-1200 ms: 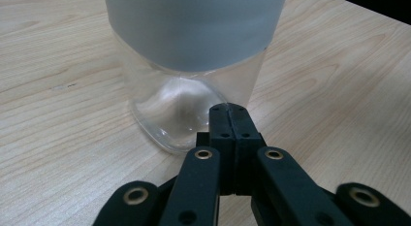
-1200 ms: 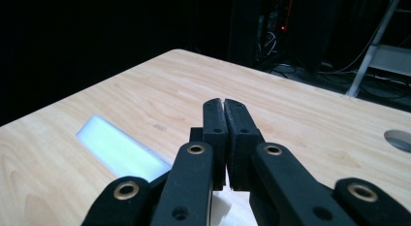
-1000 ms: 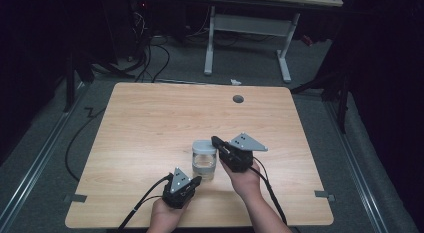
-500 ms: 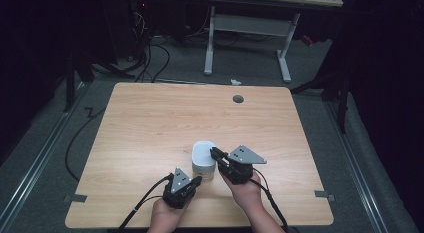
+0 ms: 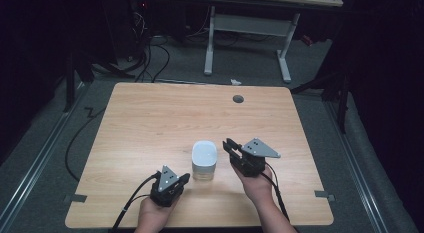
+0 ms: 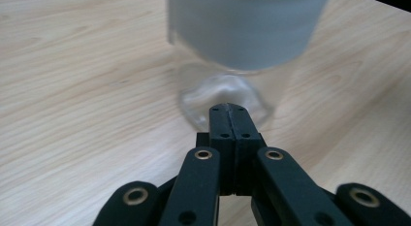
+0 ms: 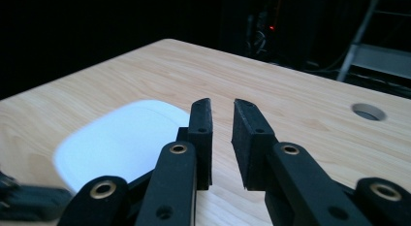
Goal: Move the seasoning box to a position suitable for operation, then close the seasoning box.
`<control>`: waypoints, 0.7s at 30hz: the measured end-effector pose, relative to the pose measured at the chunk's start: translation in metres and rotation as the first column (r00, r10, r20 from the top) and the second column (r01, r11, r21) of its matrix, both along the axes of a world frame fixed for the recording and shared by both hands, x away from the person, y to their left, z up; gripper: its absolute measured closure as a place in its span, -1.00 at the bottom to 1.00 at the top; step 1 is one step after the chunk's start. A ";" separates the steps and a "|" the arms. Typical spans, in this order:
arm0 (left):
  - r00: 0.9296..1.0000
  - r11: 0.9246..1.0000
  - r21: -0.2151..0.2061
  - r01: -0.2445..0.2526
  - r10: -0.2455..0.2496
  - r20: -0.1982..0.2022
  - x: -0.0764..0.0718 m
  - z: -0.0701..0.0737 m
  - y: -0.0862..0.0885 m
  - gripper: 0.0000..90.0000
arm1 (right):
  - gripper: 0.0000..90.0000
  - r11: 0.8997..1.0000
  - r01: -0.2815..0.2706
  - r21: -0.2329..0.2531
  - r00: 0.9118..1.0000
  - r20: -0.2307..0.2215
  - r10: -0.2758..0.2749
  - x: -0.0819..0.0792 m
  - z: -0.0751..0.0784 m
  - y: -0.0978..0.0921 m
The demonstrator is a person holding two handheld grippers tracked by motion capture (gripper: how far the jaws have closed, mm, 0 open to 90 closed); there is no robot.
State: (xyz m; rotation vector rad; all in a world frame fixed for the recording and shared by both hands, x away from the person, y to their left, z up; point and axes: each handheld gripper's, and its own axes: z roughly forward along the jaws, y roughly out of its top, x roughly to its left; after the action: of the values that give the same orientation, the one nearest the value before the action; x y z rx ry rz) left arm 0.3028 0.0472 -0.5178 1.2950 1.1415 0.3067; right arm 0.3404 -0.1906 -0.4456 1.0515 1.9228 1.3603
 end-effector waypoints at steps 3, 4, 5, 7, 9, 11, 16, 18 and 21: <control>0.999 0.998 0.032 -0.048 0.047 0.025 0.009 0.002 0.023 0.97 | 0.68 0.999 0.040 -0.010 0.999 -0.015 -0.041 0.004 -0.004 -0.017; 0.999 0.998 0.032 -0.048 0.047 0.025 0.009 0.002 0.023 0.95 | 0.68 0.999 0.040 -0.010 0.999 -0.015 -0.041 0.004 -0.004 -0.017; 0.997 0.996 0.042 -0.080 0.079 0.017 0.018 0.003 0.037 0.92 | 0.64 0.998 0.066 -0.015 0.998 -0.022 -0.066 0.005 -0.006 -0.027; 0.995 0.994 0.053 -0.099 0.098 0.020 0.022 0.003 0.044 0.89 | 0.60 0.997 0.078 -0.019 0.997 -0.028 -0.078 0.005 -0.008 -0.033; 0.991 0.988 0.071 -0.135 0.134 0.019 0.030 0.004 0.058 0.82 | 0.55 0.994 0.110 -0.025 0.993 -0.044 -0.111 0.006 -0.012 -0.045; 0.985 0.983 0.075 -0.170 0.170 0.012 0.038 0.005 0.072 0.71 | 0.48 0.987 0.153 -0.040 0.985 -0.071 -0.155 0.005 -0.022 -0.064; 0.969 0.960 0.132 -0.246 0.247 0.010 0.057 -0.001 0.101 0.53 | 0.39 0.971 0.237 -0.038 0.965 -0.110 -0.240 -0.001 -0.042 -0.095; 0.965 0.955 0.145 -0.261 0.262 0.010 0.059 -0.004 0.105 0.49 | 0.37 0.966 0.254 -0.037 0.959 -0.120 -0.257 -0.003 -0.046 -0.102; 0.945 0.935 0.137 -0.327 0.325 0.034 0.053 -0.013 0.121 0.36 | 0.28 0.953 0.301 -0.041 0.944 -0.127 -0.304 -0.022 -0.060 -0.125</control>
State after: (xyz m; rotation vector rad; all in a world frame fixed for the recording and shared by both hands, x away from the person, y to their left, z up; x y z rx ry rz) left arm 0.3553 0.1681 -0.5308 1.2206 1.3463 0.6490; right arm 0.3185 -0.3151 -0.5060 1.3922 1.7701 1.1200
